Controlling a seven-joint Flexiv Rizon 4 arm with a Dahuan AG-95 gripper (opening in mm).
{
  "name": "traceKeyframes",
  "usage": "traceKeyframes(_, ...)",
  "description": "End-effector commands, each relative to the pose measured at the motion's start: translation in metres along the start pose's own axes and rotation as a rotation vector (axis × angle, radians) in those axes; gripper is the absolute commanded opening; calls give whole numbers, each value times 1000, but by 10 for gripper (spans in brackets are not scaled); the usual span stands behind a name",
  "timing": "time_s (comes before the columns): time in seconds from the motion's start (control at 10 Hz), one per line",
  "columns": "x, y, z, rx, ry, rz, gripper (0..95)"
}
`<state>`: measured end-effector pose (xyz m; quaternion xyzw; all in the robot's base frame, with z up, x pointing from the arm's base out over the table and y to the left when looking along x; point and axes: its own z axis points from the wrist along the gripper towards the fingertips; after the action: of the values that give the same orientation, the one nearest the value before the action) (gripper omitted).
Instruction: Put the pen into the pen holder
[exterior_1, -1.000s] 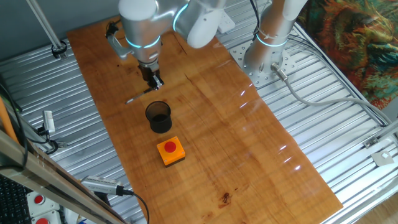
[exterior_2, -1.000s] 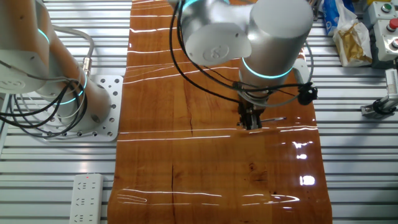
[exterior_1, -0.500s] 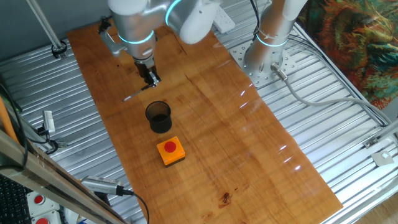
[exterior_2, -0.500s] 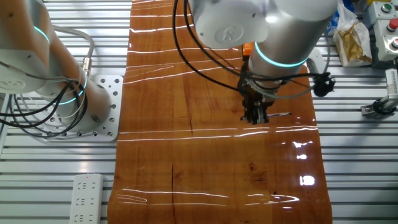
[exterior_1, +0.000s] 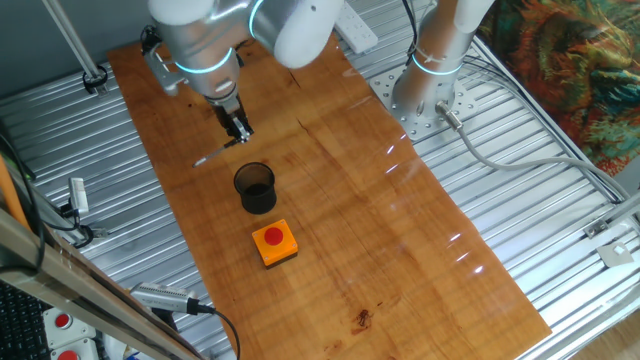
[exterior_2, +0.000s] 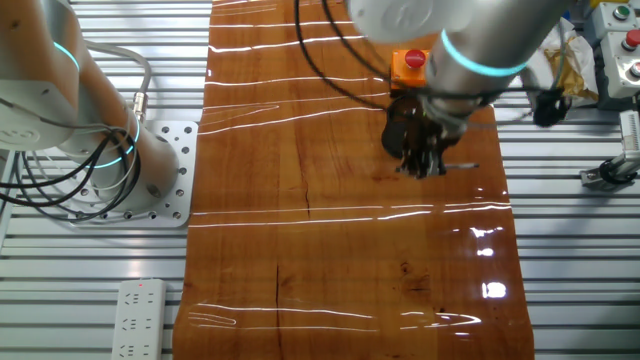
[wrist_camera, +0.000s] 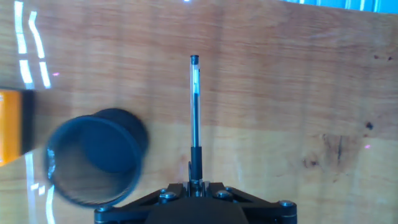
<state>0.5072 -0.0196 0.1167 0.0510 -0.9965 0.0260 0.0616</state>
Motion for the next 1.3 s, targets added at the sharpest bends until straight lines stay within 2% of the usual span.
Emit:
traceKeyframes(0.1, 2, 12, -14, -9, 18, -1, 0)
traceKeyframes(0.5, 8, 29, -40, -25, 53, 7, 0)
traceKeyframes(0.6, 7, 39, -47, -31, 70, 15, 0)
traceKeyframes(0.9, 4, 60, -56, -44, 84, 27, 0)
traceKeyframes(1.2, 4, 69, -60, -49, 94, 27, 0)
traceKeyframes(1.3, 6, 70, -64, -60, 102, 24, 0)
